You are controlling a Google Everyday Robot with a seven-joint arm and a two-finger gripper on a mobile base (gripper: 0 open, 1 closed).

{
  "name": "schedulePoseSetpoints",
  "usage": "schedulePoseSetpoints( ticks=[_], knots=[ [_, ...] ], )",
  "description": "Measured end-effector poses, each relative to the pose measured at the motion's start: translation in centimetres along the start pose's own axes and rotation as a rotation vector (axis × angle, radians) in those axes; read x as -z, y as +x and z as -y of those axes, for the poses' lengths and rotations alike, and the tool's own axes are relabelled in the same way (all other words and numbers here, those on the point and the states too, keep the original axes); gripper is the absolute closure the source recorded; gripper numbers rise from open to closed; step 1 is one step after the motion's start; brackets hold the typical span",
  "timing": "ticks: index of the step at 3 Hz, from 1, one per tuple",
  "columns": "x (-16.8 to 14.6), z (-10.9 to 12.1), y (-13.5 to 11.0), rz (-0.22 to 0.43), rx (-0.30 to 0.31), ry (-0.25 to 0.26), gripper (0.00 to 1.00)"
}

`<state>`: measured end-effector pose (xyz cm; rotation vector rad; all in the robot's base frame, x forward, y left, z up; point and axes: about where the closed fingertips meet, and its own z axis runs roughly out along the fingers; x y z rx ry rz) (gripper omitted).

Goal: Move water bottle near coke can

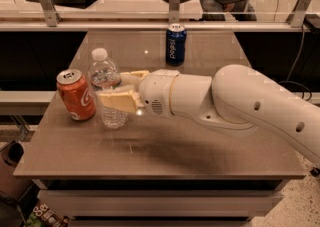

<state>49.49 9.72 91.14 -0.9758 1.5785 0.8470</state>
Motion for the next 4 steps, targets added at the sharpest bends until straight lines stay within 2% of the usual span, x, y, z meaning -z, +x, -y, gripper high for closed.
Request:
schedulePoseSetpoints(
  ticks=[1, 4],
  knots=[
    [-0.09, -0.16, -0.11, -0.001, 0.003, -0.002, 0.82],
    [-0.44, -0.71, -0.39, -0.003, 0.012, -0.010, 0.13]
  ],
)
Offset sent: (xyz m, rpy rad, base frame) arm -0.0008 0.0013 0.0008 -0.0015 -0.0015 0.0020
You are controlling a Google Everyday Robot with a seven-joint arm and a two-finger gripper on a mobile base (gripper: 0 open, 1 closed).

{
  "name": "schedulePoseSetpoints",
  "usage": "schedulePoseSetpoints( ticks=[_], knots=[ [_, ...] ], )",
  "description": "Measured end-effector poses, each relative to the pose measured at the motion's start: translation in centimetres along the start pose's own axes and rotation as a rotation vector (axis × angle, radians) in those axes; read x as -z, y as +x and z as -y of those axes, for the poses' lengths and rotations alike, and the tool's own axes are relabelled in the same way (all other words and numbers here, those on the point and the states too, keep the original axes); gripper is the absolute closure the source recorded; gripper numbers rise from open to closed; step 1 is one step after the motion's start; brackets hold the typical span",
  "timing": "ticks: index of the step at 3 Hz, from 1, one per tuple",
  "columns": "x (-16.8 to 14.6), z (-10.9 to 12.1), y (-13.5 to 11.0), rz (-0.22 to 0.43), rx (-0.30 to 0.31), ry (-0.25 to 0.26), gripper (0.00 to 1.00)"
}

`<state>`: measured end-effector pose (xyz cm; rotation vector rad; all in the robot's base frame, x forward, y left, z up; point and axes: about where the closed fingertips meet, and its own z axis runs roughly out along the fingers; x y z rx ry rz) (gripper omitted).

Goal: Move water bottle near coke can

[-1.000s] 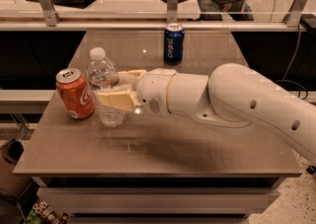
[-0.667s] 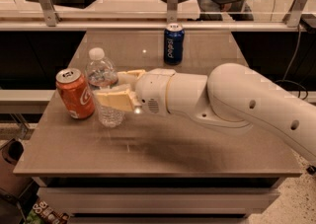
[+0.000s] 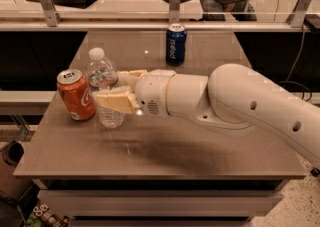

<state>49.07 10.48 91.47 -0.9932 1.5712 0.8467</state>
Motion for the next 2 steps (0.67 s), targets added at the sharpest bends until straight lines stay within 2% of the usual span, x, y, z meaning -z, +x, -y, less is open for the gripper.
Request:
schedulePoseSetpoints(
  ticks=[1, 2],
  knots=[
    [-0.12, -0.18, -0.10, -0.001, 0.003, -0.003, 0.00],
    [-0.12, -0.19, -0.10, -0.001, 0.003, -0.003, 0.00]
  ],
)
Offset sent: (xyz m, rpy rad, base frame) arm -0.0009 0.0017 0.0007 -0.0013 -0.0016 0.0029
